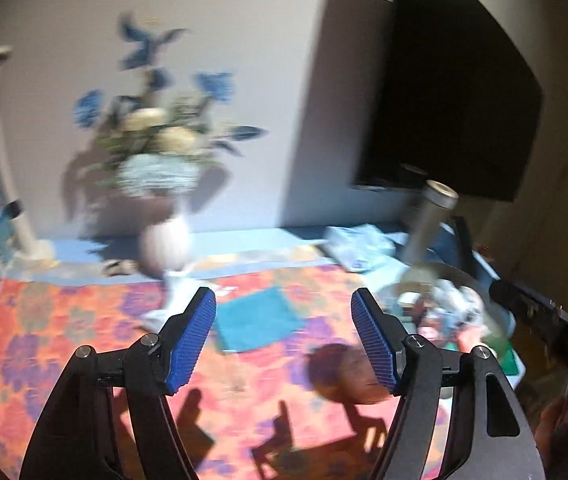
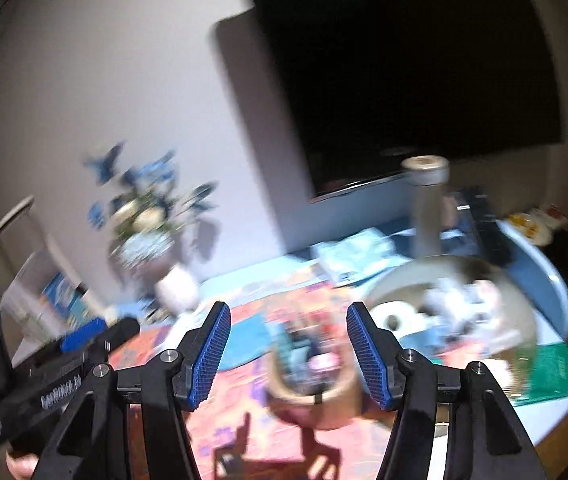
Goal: Organize soft objects
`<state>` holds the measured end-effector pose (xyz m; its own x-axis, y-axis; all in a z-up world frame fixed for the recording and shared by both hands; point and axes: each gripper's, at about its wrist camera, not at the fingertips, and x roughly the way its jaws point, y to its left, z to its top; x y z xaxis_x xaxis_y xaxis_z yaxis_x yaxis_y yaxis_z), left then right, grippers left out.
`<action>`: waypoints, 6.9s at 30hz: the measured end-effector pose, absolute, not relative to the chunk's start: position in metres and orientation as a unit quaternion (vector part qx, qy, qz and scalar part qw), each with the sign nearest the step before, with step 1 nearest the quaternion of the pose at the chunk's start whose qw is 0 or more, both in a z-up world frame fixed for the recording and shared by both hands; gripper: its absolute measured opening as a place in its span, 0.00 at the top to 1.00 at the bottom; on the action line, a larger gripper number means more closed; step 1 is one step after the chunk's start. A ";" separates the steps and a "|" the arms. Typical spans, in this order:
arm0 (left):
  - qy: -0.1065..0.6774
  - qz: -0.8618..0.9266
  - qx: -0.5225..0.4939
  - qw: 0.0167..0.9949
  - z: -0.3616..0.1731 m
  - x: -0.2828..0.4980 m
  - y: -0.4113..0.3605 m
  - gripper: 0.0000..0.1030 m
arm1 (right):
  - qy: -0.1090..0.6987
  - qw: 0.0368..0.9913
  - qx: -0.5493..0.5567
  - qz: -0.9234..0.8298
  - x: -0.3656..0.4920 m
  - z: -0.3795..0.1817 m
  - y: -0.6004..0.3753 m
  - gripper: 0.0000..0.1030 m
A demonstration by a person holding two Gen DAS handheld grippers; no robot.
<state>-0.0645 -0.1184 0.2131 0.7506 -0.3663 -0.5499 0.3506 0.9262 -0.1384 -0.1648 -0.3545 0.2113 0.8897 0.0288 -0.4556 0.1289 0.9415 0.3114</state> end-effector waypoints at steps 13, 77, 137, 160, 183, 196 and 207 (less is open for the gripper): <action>0.365 -0.139 -0.029 0.920 0.138 0.006 -0.036 0.31 | 0.427 0.885 0.166 0.089 -0.048 0.081 -0.231 0.42; 0.357 -0.150 -0.084 0.918 0.073 0.015 -0.001 0.52 | 0.314 0.922 0.188 0.124 -0.014 0.087 -0.242 0.91; 0.254 -0.236 -0.096 0.933 0.180 -0.079 -0.085 0.52 | 0.260 0.950 0.164 0.049 -0.129 0.181 -0.275 0.84; 0.333 -0.376 0.021 0.864 0.197 -0.075 -0.365 0.52 | 0.244 0.907 0.312 -0.142 -0.184 0.152 -0.540 0.84; 0.273 -0.397 0.041 0.875 0.204 -0.110 -0.344 0.21 | 0.260 0.897 0.327 -0.142 -0.189 0.139 -0.554 0.42; 0.249 -0.235 -0.002 0.939 0.249 -0.123 -0.167 0.21 | 0.233 0.944 0.223 -0.072 -0.210 0.202 -0.435 0.42; 0.203 -0.069 0.008 0.977 0.240 -0.119 -0.034 0.16 | 0.266 0.954 0.124 0.065 -0.152 0.180 -0.272 0.40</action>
<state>-0.1188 -0.0336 0.2396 0.9077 -0.1317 -0.3985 0.1382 0.9903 -0.0126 -0.1521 -0.2715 0.1799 0.8503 0.1906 -0.4906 -0.0585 0.9606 0.2718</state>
